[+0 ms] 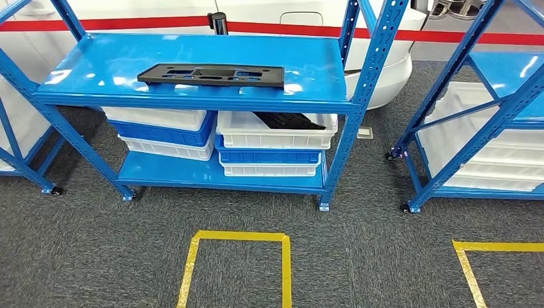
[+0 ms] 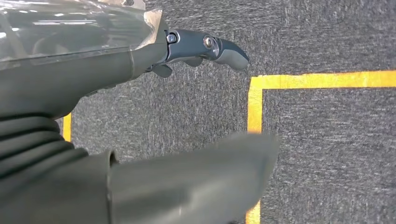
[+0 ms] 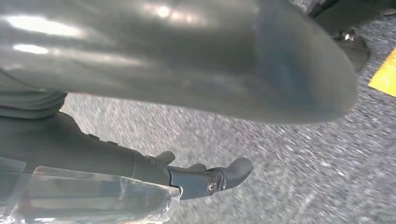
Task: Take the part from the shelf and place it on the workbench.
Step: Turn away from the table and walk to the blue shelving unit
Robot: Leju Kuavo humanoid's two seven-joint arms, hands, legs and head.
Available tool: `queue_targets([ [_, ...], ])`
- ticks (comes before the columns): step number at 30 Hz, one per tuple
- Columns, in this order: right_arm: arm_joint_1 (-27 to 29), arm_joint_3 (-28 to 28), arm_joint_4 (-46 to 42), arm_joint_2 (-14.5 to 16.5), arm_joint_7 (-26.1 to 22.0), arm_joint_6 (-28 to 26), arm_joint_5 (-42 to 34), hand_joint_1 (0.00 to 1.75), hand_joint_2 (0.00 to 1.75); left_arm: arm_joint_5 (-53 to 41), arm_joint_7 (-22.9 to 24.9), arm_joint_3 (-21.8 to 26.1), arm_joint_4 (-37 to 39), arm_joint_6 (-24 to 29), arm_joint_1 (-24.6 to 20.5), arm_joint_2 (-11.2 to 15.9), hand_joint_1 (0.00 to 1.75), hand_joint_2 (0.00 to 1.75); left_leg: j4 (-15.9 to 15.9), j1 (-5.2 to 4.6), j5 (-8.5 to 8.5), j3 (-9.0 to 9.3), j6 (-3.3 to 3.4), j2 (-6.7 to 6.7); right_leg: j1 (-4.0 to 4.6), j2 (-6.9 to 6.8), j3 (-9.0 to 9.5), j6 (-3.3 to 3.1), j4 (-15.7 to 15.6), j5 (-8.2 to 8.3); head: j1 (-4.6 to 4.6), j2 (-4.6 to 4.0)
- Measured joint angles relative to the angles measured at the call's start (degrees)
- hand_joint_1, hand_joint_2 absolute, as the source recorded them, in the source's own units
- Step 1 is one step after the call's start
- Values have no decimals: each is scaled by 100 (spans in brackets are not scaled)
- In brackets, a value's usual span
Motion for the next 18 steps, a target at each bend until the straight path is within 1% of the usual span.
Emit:
queue_targets([
  [1,-9,0,1,2,-2,2,0,0,0,0,0,1,0,1,4,2,0,175,4,-5,-9,-14,-33,-37,20,12,14,-62,-29,3,3,1],
  [2,-19,0,1,5,-4,3,0,0,0,0,0,2,0,1,10,3,0,175,0,-3,-8,-28,-59,-72,29,-37,29,-120,-42,13,4,0],
  [3,-29,0,1,12,-8,3,0,0,0,0,-1,2,0,2,18,7,0,175,12,6,-15,-41,-82,-45,19,-86,51,-166,-49,24,0,0],
  [4,-29,0,0,17,-13,4,0,0,0,-1,-2,2,1,2,23,10,0,175,76,7,-55,-70,-109,62,6,-138,66,-210,-58,30,-10,0],
  [5,-23,0,0,22,-19,4,0,0,0,-1,-6,2,1,3,21,13,0,175,236,10,-152,-142,-137,212,-7,-199,81,-255,-67,31,-26,0],
  [6,-12,0,0,24,-26,4,1,0,0,-2,-10,2,1,3,14,14,0,175,511,15,-307,-272,-166,388,-8,-264,95,-296,-75,24,-41,1],
  [7,4,0,0,21,-33,7,4,0,0,-4,-16,2,1,3,5,12,0,175,878,20,-487,-461,-194,516,5,-335,104,-331,-74,9,-55,1],
  [8,17,0,1,19,-40,16,11,0,0,-7,-21,1,0,3,-2,11,0,175,1262,35,-645,-668,-217,573,18,-411,109,-355,-73,-3,-60,1],
  [9,27,1,1,17,-47,29,20,0,0,-10,-24,1,1,3,-3,10,0,175,1559,48,-739,-837,-232,598,28,-481,112,-368,-72,-14,-60,1],
  [10,31,1,1,15,-56,47,28,0,0,-13,-26,1,1,2,0,10,0,175,1729,57,-763,-941,-241,610,33,-538,115,-375,-71,-21,-61,1],
  [11,32,2,1,15,-66,63,37,0,0,-14,-26,2,2,2,5,10,0,175,1731,61,-707,-961,-242,622,36,-585,120,-376,-71,-29,-61,1],
  [12,32,5,1,18,-76,76,46,0,0,-18,-25,4,2,1,8,10,0,175,1511,61,-555,-862,-230,646,38,-636,134,-372,-72,-41,-62,1],
  [13,31,12,1,22,-85,87,57,0,0,-20,-25,5,1,1,8,12,0,175,1166,55,-366,-689,-205,703,42,-687,153,-364,-73,-56,-62,0],
  [14,30,22,1,28,-92,98,72,0,0,-23,-24,8,1,2,4,14,0,175,749,41,-178,-473,-164,806,46,-734,177,-349,-75,-74,-63,-1],
  [15,28,34,1,36,-96,111,89,0,0,-28,-23,9,0,3,-3,17,0,175,383,21,-41,-277,-127,892,65,-781,185,-325,-75,-97,-60,0],
  [16,22,48,1,40,-97,126,101,0,0,-31,-23,10,0,7,-10,20,0,175,173,-1,8,-163,-93,950,78,-815,194,-297,-77,-117,-52,0],
  [17,10,62,1,44,-83,145,110,0,0,-34,-23,11,1,9,-12,21,0,175,84,-22,6,-117,-69,968,88,-845,202,-269,-83,-133,-46,0],
  [18,-5,75,1,48,-53,162,116,0,0,-36,-29,12,1,8,-9,22,0,175,72,-37,-5,-118,-52,930,98,-880,219,-239,-97,-142,-40,1],
])
